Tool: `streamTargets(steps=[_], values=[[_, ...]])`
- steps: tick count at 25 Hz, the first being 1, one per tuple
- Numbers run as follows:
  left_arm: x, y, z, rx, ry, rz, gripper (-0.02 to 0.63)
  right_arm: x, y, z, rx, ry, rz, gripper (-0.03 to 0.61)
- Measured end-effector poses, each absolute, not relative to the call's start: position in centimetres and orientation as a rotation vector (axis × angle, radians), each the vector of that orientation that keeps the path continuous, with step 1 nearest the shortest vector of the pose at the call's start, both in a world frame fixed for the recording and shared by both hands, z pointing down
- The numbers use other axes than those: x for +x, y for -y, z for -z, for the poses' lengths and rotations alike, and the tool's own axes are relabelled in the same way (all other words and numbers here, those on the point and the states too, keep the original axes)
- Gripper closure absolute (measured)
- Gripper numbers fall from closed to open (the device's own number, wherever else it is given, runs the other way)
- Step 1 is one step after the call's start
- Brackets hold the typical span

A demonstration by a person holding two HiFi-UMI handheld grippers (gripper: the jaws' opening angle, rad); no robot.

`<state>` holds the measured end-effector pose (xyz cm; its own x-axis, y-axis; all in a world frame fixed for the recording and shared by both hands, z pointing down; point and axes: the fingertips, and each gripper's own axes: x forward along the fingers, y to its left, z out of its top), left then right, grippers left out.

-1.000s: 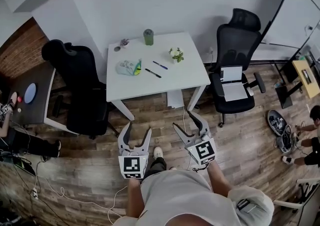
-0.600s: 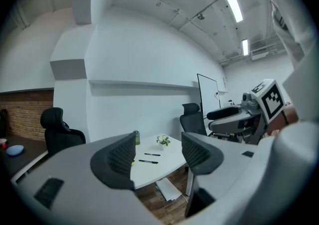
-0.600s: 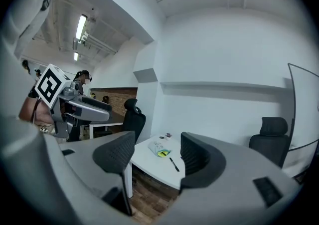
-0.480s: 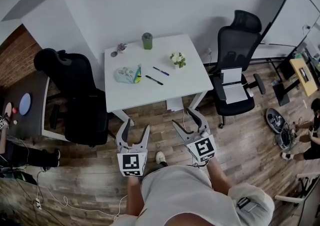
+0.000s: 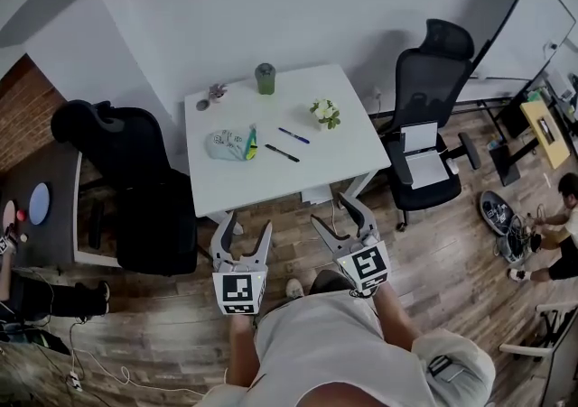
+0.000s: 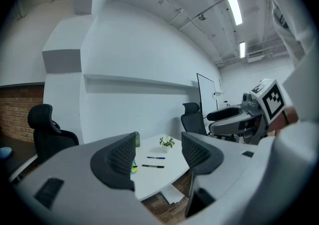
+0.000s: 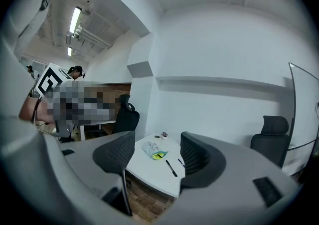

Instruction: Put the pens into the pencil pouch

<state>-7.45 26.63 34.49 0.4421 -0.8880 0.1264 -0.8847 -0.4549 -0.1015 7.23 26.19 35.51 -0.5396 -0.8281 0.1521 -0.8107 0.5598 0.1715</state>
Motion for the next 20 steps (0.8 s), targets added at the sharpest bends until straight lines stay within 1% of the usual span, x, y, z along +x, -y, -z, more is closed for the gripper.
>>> streamTargets(steps=[12,20], values=[[-7.5,-21.1,-35.3,-2.663,-1.601,0.265,0.330,6.9,-21.0,-36.5,1.387,2.567,0.110,0.291],[-7.4,-15.6,-36.0,-2.655,-1.642,0.281,0.330,7.0,-15.1,-36.8,1.361,2.581,0.105,0.291]])
